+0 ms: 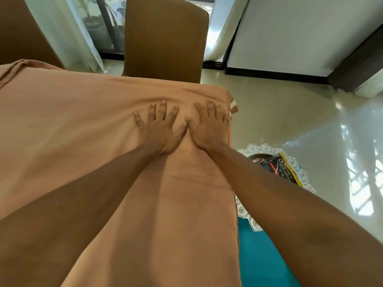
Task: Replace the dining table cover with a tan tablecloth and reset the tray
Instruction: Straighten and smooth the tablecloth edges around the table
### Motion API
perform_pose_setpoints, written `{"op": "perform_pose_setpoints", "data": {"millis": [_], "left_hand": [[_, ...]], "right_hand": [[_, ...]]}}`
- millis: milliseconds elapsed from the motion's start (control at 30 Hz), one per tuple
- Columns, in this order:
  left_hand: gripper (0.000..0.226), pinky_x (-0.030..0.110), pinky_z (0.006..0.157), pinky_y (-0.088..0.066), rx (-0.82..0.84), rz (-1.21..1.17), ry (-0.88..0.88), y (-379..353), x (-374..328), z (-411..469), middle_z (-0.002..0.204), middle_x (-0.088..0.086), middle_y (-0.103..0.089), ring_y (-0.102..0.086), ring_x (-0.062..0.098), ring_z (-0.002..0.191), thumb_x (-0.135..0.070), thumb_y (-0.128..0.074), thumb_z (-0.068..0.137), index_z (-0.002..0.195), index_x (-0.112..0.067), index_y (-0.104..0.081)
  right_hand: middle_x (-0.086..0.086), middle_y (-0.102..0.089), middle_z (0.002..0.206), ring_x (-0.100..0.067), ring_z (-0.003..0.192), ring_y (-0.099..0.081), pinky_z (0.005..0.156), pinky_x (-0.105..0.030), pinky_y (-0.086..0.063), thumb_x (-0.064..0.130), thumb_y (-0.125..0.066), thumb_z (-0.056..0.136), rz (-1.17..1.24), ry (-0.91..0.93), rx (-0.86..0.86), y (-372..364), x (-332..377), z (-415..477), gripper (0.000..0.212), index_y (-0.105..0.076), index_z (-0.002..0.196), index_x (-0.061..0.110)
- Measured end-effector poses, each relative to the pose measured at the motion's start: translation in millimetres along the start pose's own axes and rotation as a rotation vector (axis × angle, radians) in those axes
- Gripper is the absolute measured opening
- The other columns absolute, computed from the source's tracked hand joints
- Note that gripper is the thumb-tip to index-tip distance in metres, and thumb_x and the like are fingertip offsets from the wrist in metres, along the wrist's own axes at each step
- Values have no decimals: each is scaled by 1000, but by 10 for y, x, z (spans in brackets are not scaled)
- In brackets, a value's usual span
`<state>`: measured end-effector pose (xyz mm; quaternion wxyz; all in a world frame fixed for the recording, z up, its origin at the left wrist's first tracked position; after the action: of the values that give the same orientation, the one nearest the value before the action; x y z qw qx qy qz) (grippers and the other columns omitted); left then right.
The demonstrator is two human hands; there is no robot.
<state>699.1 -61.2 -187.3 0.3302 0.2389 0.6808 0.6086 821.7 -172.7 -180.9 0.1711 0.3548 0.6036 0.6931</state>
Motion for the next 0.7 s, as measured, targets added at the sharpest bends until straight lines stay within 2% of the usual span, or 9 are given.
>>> {"op": "perform_pose_setpoints", "data": {"millis": [400,533,600,700], "left_hand": [[77,70,111,8,-18,14,13,30,-61,93,167,-3,-1,2,27,153,-80,-4,85,154,-47,-8],[76,72,111,6,1,19,5,47,-76,94,167,-1,-1,2,30,153,-78,-6,86,155,-45,-8],[75,74,110,3,7,15,-3,75,-91,108,166,2,-5,-1,33,152,-77,-9,87,154,-43,-13],[70,78,107,-6,-6,0,-35,132,-117,229,161,6,-18,-11,36,148,-74,-19,88,148,-39,-26]], "right_hand": [[-5,-15,168,-30,154,-11,124,-51,-7,62,-33,99,-16,23,6,71,-80,128,62,-29,155,35],[-6,-24,163,-33,149,-20,120,-55,-16,59,-34,99,-38,39,6,88,-110,235,62,-31,153,30],[-8,-29,159,-35,145,-25,118,-57,-19,56,-35,98,-52,41,-10,106,-90,329,61,-33,152,28],[-7,-26,160,-33,148,-19,119,-60,-16,57,-33,97,-7,-7,-18,120,-154,512,62,-31,152,29]]}}
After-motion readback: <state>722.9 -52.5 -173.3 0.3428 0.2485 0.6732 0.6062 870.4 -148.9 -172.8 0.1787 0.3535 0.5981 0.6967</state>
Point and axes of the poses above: each hand's wrist, its own z-axis towards the middle knuckle, its own y-axis out of the back of the hand, x = y × z, the point moved 3 cm from there along z, towards the middle knuckle
